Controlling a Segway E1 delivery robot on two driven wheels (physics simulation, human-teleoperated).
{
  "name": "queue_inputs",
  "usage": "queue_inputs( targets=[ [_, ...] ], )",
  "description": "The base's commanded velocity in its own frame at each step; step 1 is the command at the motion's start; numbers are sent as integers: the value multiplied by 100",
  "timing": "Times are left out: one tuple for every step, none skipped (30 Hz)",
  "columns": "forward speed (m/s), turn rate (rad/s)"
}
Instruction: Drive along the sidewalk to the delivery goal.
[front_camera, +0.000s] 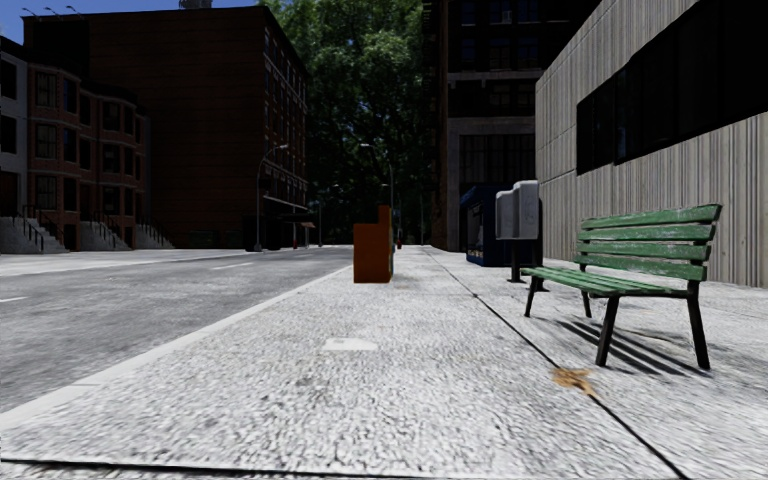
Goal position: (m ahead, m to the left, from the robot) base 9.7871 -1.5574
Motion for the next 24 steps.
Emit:
queue_inputs(
  targets=[
    [200, -24],
    [200, -24],
    [200, -24],
    [200, -24],
    [200, -24],
    [200, -24],
    [200, -24],
    [200, -24],
    [200, -24],
    [200, -24],
    [200, -24],
    [200, -24],
    [200, -24],
    [200, -24],
    [200, -24],
    [200, -24],
    [200, -24],
    [200, -24],
    [200, -24],
    [200, -24],
    [200, -24],
    [200, -24],
    [200, -24],
    [200, -24]
  ],
)
